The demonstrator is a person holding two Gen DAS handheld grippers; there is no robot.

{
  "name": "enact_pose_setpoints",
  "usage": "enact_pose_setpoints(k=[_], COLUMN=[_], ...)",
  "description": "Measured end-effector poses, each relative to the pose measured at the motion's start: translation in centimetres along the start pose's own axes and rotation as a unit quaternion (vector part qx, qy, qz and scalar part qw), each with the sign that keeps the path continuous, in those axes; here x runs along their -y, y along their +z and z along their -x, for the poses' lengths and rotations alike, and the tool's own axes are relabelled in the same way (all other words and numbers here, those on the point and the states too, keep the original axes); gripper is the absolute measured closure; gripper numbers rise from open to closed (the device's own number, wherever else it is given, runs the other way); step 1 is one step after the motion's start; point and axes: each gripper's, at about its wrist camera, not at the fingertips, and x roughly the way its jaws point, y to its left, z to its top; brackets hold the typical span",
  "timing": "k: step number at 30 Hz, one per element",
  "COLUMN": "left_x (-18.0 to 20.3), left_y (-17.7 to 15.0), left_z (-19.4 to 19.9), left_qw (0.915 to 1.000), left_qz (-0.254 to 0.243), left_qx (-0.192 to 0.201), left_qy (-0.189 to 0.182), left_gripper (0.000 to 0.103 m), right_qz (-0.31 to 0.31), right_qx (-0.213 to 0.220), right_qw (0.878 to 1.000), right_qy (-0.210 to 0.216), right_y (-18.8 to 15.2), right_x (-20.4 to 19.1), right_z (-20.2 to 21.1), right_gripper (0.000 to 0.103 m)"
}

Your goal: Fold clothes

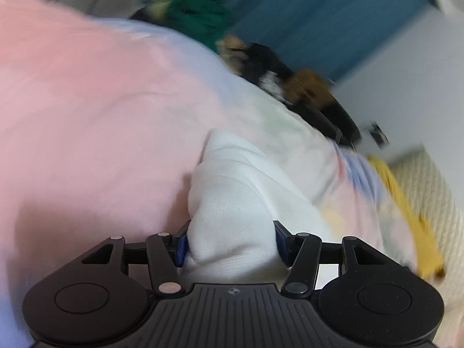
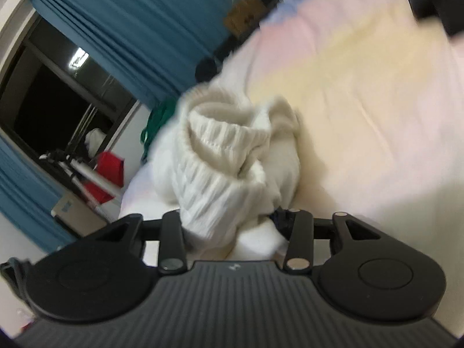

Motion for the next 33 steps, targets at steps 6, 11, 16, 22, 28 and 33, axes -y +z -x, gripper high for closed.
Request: enact_pose_setpoints(k=[6,11,16,22,28,33], left_x=[0.6,2.9,5.3,8.4,9.5,9.6], left_y=[0.4,1.0,0.8,0.2,-2.2,-5.4], left_z=[1.3,7.1,12.8,21.1,28.7,34.1], left_qw=[0.9995,0.9979,0.9908,0.9860,0.9813,0.9754], left_qz=[-0.024,-0.059,-0.128,-0.163,-0.189,-0.211], left_qx=[-0.018,-0.022,-0.023,0.017,0.037,0.065], left_qy=[0.014,0.018,0.037,0.027,0.009,0.003], left_gripper=[0.036,0.034,0.033,0.023,0.006,0.000], right_qz=[-0.036,-0.063,-0.018,0.079,0.185,0.267], right_qx=[-0.013,-0.036,-0.014,0.021,0.048,0.096], right_qw=[0.999,0.996,0.995,0.990,0.975,0.954], right_qy=[-0.004,-0.051,-0.096,-0.116,-0.111,-0.100], right_y=[0.1,-0.4,-0.2,-0.8,-2.6,-5.0], right_x=[0.4,-1.0,-4.0,-9.1,-14.9,-18.3], right_z=[0.3,3.0,7.3,13.4,18.4,22.0], right_gripper=[0.048,0.045,0.045,0.045,0.026,0.018])
